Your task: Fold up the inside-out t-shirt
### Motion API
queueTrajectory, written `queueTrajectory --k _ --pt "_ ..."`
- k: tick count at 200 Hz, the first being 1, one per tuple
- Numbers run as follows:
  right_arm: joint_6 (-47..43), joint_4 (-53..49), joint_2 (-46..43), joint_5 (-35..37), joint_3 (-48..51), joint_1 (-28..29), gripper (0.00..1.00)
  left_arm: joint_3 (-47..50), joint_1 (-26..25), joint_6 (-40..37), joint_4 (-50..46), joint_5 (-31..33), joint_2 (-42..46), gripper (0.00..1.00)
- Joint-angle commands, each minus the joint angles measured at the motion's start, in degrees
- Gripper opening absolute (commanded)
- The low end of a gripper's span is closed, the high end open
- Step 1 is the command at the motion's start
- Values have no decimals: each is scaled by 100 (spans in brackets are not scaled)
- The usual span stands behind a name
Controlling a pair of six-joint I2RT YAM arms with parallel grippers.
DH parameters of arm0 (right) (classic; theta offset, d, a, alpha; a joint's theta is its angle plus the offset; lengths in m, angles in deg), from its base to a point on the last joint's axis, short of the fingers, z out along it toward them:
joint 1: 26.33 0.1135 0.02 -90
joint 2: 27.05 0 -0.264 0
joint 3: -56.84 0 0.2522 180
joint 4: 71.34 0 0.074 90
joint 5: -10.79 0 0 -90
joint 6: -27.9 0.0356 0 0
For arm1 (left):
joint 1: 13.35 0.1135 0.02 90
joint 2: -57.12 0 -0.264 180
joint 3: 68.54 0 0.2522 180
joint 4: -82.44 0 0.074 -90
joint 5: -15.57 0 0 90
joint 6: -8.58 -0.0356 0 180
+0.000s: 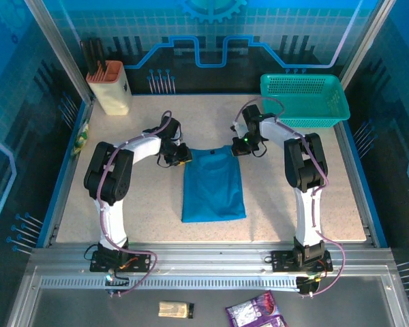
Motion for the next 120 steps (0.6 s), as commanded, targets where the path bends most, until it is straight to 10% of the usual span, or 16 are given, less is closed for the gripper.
queueTrajectory --k 1,120 --pt "55 -21 -237 -140 121 16 0 -196 12 -169 -147 366 53 28" --pt "95 -47 -208 -159 93 27 0 -1283 -127 -1009 -1057 345 -1006 36"
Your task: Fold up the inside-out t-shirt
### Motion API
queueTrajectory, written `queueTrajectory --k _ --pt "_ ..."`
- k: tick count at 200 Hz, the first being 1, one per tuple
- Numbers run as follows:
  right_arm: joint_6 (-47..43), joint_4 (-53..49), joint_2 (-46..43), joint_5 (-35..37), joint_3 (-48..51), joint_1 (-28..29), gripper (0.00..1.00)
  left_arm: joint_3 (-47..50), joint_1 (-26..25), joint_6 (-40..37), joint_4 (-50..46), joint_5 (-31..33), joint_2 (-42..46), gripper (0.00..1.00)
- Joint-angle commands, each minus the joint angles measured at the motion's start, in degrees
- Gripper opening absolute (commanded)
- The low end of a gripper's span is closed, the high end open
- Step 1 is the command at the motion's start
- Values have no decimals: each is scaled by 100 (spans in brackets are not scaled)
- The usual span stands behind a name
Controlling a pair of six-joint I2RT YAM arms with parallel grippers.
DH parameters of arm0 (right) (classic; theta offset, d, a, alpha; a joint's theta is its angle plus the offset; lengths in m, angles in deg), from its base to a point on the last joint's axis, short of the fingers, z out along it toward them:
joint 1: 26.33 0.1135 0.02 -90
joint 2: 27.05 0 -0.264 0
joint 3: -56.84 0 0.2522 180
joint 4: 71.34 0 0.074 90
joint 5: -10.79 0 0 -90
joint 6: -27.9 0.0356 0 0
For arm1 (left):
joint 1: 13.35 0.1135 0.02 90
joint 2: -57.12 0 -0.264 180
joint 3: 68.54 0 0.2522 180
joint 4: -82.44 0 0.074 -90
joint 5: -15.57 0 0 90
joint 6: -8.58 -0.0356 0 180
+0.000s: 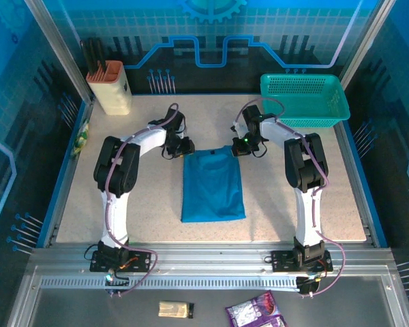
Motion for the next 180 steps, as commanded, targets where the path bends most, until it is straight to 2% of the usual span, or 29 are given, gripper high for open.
queueTrajectory --k 1,32,87,140,180 --pt "54 -86 -186 -140 46 26 0 -89 -117 -314 -520 -50 -186 36" --pt "68 -98 -144 -132 5 30 0 9 -196 -389 -531 -128 -178 36" --pt "102 -80 -126 -124 -32 39 0 126 -374 -359 -356 -547 -248 30" --pt "120 -107 -89 -123 -66 50 0 85 -479 -287 -349 -547 -180 18" --pt "156 -98 -89 -88 -66 52 0 64 -465 -331 -390 -250 -56 0"
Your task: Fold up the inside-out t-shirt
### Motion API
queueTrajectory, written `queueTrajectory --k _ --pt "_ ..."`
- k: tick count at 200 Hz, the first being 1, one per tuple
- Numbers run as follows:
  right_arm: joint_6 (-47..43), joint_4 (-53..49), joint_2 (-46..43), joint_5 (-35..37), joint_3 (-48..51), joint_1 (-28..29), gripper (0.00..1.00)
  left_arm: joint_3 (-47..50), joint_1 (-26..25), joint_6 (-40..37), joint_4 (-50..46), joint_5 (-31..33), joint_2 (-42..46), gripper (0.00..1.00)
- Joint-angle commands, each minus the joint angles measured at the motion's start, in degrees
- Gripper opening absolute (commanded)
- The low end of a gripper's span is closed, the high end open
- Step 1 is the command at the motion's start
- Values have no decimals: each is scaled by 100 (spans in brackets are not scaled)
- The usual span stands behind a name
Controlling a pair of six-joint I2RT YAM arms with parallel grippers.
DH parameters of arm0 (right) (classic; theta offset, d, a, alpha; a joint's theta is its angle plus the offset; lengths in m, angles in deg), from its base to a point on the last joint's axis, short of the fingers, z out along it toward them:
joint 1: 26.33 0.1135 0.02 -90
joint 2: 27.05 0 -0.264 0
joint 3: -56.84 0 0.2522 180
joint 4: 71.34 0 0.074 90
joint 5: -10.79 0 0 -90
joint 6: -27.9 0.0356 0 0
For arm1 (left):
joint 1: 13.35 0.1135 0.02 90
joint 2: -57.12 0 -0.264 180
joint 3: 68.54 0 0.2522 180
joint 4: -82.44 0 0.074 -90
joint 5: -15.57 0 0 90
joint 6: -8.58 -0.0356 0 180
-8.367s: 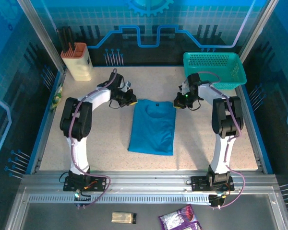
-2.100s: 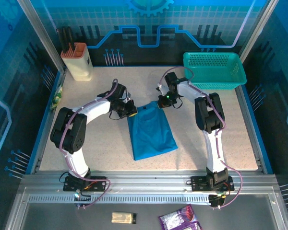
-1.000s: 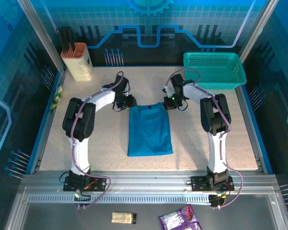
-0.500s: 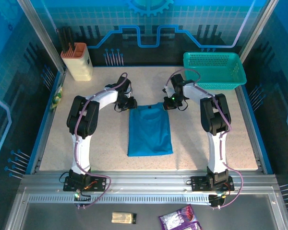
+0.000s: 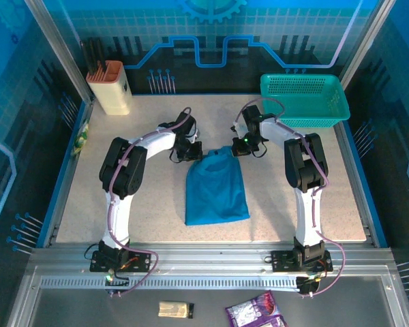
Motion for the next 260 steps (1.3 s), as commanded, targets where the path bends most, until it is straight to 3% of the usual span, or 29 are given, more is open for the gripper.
queueTrajectory --k 1,74,100,147,166,206,236,260 --pt "96 -91 -90 -88 -62 43 0 119 9 -114 -320 124 -23 0" --pt "203 591 -1261 725 273 -67 0 326 513 -255 59 669 1393 0" --pt "187 901 -1610 656 298 -110 0 394 580 -442 462 566 1876 0" --pt "-97 2371 -2112 588 531 -128 0 192 845 -573 1257 -5 2165 0" --pt "-205 2710 -2054 437 184 -198 0 -241 957 -783 1454 -491 2077 0" --pt "-262 2885 -1818 32 -892 -433 0 -1299 985 -1465 1569 -363 1964 0" --pt "-360 3175 -2009 -440 -727 -536 0 -1310 990 -1874 1801 -643 2109 0" --pt "-668 3407 -2418 -867 178 -499 0 -432 994 -1916 2353 -946 2563 0"
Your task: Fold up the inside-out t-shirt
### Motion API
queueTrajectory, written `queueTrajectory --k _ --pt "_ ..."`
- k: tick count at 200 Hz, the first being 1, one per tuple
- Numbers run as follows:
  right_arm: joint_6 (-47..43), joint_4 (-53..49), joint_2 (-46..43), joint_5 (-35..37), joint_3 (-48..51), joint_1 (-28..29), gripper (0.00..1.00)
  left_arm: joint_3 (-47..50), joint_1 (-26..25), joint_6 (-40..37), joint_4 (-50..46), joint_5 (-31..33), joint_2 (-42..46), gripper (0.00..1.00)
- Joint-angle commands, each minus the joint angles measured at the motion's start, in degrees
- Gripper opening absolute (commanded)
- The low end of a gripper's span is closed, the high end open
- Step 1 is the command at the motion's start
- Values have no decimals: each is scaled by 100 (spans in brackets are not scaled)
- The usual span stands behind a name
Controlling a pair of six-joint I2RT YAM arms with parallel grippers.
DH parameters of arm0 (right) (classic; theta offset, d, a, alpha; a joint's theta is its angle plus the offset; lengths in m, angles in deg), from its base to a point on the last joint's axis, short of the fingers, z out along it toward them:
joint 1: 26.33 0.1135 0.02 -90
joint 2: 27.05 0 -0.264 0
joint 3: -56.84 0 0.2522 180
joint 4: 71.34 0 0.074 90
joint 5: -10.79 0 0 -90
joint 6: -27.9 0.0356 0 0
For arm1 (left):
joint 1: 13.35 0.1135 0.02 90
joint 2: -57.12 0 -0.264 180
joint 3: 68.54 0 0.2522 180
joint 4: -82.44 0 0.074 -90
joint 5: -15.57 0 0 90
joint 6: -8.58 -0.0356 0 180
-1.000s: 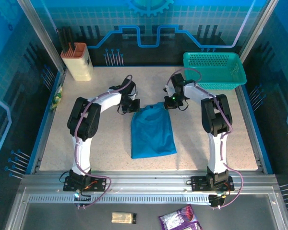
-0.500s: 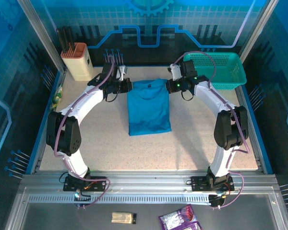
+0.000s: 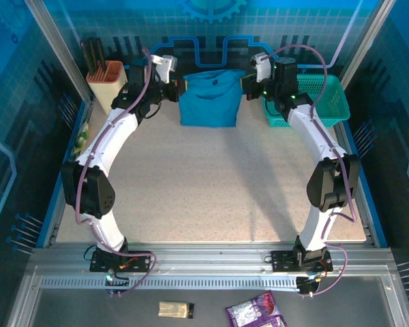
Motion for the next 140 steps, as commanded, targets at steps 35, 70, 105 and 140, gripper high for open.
queueTrajectory --k 35,70,105,140 --pt "-744 657 -1465 -964 2646 308 0 2446 35 -104 1108 -942 1328 0" --pt "-650 349 -2477 -796 4083 787 0 4378 17 629 1712 -950 2526 0" --pt "-146 191 -3341 -458 5155 1279 0 5752 -79 1151 1781 -759 3788 0" --pt "278 94 -3513 -83 5355 1623 0 6243 -97 1291 1355 -230 4398 0"
